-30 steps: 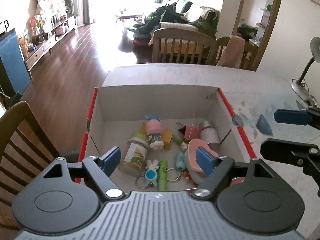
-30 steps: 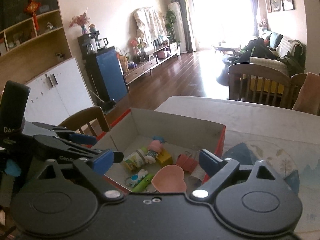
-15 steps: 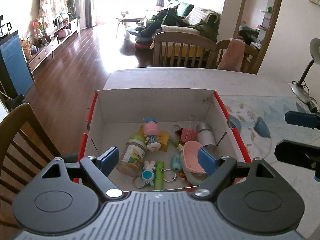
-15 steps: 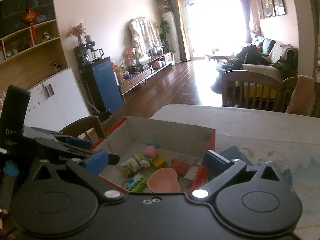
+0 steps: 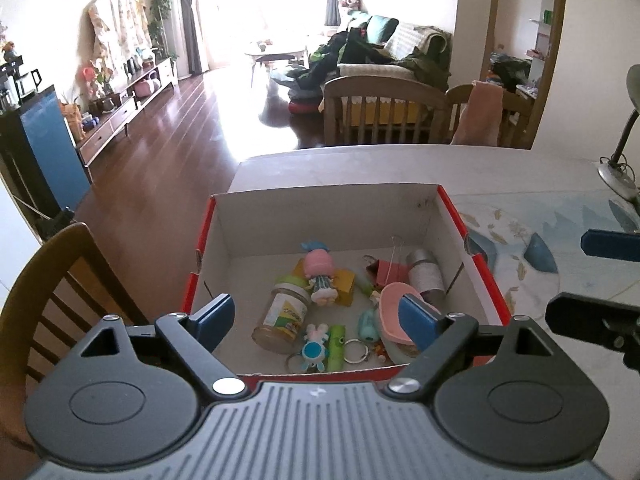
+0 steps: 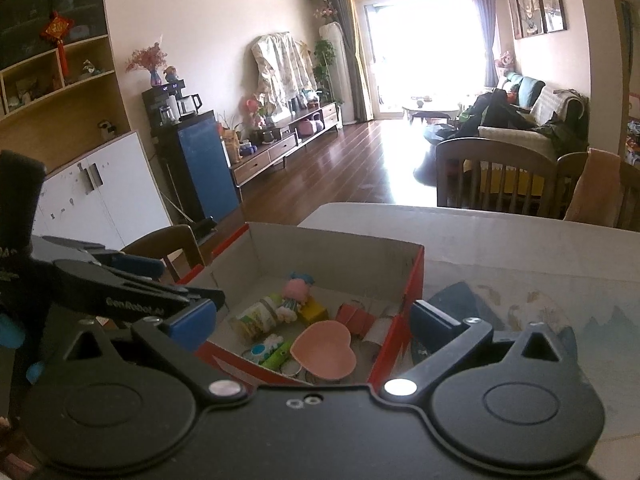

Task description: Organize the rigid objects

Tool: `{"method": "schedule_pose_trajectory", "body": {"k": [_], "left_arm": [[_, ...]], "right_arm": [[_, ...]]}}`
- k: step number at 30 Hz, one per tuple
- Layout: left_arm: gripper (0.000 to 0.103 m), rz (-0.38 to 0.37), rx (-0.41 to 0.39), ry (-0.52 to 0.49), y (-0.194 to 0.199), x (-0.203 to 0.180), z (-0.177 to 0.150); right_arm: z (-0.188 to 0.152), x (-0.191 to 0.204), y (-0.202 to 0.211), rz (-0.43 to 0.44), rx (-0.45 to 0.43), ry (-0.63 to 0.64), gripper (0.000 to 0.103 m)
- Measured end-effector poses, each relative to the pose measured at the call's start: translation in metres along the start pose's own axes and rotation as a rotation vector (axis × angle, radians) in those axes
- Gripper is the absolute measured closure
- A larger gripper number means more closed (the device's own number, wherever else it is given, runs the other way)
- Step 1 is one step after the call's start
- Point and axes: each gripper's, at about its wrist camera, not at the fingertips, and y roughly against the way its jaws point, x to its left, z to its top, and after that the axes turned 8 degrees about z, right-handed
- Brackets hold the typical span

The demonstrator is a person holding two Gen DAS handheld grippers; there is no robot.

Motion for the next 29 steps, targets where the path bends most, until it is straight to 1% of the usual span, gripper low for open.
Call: {"method": "schedule_pose_trajectory", "body": {"k": [5, 10, 21, 24, 29], "left_arm": [[0.014, 0.014, -0.002, -0.007, 0.005, -0.002, -0.001], [0.014, -0.006, -0.006, -0.013, 0.010, -0.004, -0.004], [0.014, -0.021, 0.004, -0.013, 0.010, -0.009, -0.006], [0.014, -0.011, 0.004, -0.015, 0.010, -0.012, -0.006], [0.014, -0.023, 0.016, -0.009, 0.007, -0.014, -0.004]], "right_arm": [[-0.003, -0.001, 0.004, -0.007, -0.008, -0.009, 0.000], [-0.004, 0.001, 0.006, -0.010, -0.007, -0.004, 0.000], [-0.005, 0.002, 0.007, -0.011, -0.005, -0.005, 0.000], [-0.007, 0.000, 0.009, -0.016, -0.004, -0.011, 0.000], [-0.009, -0.012, 0.014, -0.030, 0.000, -0.017, 0.000]]}}
